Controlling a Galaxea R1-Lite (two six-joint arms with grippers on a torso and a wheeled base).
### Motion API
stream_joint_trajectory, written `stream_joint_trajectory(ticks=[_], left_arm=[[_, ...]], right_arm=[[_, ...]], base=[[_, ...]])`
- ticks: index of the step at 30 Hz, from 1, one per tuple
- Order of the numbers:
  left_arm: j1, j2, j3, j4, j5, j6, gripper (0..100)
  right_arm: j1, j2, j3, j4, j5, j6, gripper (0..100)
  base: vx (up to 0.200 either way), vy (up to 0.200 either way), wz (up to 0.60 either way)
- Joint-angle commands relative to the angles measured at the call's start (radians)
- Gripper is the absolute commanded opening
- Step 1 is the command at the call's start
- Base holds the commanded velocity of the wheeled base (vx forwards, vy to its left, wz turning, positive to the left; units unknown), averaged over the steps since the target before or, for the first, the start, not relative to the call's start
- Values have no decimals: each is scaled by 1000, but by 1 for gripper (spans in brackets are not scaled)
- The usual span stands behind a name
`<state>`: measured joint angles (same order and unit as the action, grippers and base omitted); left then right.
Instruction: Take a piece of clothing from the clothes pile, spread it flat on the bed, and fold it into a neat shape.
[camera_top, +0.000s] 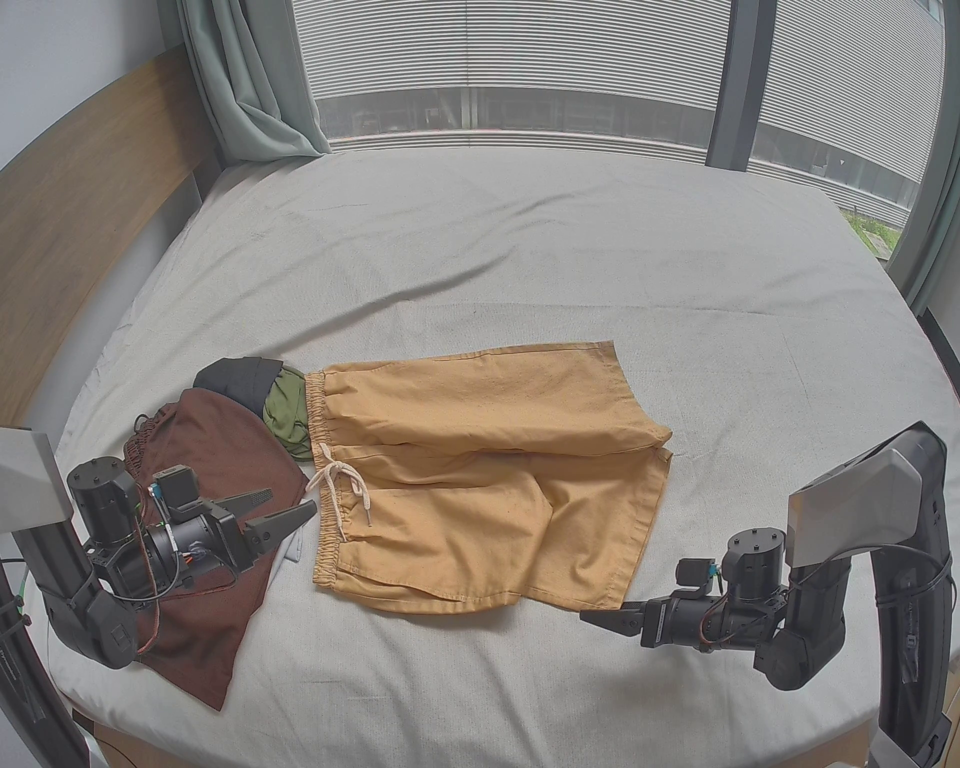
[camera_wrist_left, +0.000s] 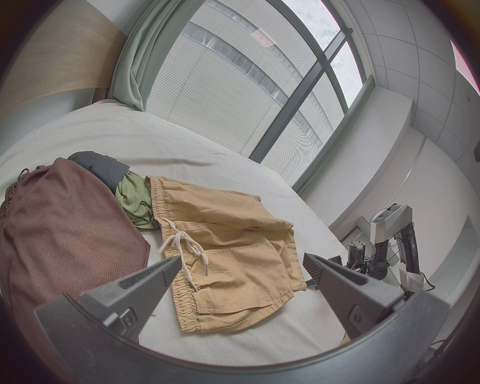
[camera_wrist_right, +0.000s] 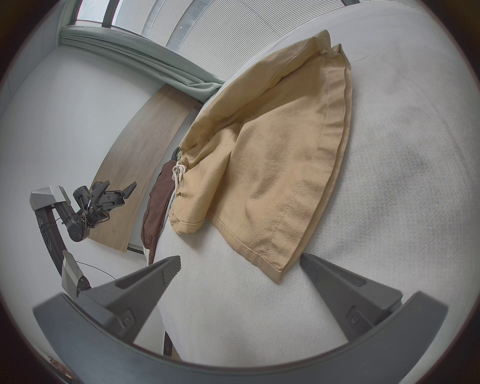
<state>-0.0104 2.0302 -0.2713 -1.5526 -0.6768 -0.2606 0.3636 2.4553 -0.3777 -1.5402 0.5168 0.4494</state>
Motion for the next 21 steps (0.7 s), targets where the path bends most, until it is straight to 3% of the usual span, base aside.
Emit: stream_joint_trajectory(ticks=[1, 15, 16, 21], left_arm=[[1, 1, 0, -1, -1, 0, 100], [0, 2, 1, -1, -1, 0, 100], [0, 2, 1, -1, 0, 0, 100], [0, 2, 1, -1, -1, 0, 100]], right_arm=[[21, 8, -12, 2, -1, 17, 100], [18, 30, -43, 2, -6, 19, 100], [17, 30, -43, 2, -6, 19, 0], [14, 30, -43, 0, -6, 17, 0]], base=[[0, 0, 0], [0, 0, 0], [0, 0, 0], [0, 0, 0]])
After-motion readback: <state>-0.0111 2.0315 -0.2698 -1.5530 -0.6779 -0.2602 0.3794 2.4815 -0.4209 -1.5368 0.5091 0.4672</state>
